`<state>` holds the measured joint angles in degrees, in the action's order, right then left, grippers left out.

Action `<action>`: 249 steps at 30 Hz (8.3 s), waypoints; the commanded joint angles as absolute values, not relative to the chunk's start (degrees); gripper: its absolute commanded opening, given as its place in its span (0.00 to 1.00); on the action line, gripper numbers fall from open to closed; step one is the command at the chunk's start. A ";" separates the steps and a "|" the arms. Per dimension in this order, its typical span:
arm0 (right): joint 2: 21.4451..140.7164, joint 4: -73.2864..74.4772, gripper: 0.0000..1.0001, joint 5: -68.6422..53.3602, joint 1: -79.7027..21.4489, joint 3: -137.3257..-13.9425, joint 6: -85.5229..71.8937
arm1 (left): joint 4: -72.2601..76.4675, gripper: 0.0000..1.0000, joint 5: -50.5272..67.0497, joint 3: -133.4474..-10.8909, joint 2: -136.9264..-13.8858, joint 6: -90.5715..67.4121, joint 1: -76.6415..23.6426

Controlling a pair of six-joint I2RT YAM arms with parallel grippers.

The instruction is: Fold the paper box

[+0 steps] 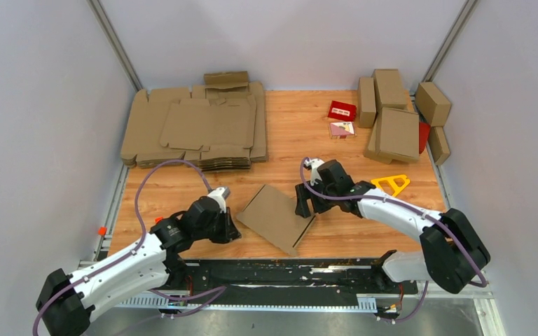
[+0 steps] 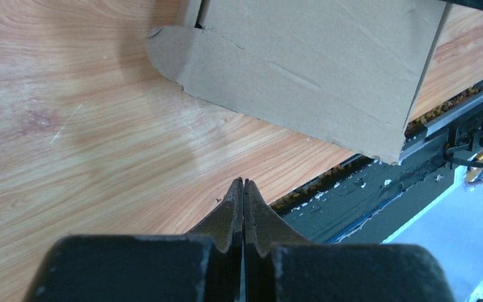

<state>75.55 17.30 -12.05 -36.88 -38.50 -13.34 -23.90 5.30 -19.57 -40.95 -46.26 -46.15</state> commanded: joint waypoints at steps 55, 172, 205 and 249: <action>85.32 17.49 0.30 -7.02 -43.75 -48.23 -11.73 | -10.62 0.00 4.84 -12.41 -42.57 -53.00 -48.78; 91.47 24.70 0.30 -3.87 -44.13 -52.46 -14.07 | 29.32 0.10 6.06 -27.77 -73.34 -44.64 -48.71; 87.79 24.48 0.30 -6.14 -46.27 -51.31 -13.75 | 27.86 0.74 6.99 -24.04 -67.23 -52.22 -45.64; 61.72 15.98 0.74 -28.77 -37.19 -43.96 -17.64 | 21.62 0.70 6.79 -24.35 -69.76 -50.27 -45.62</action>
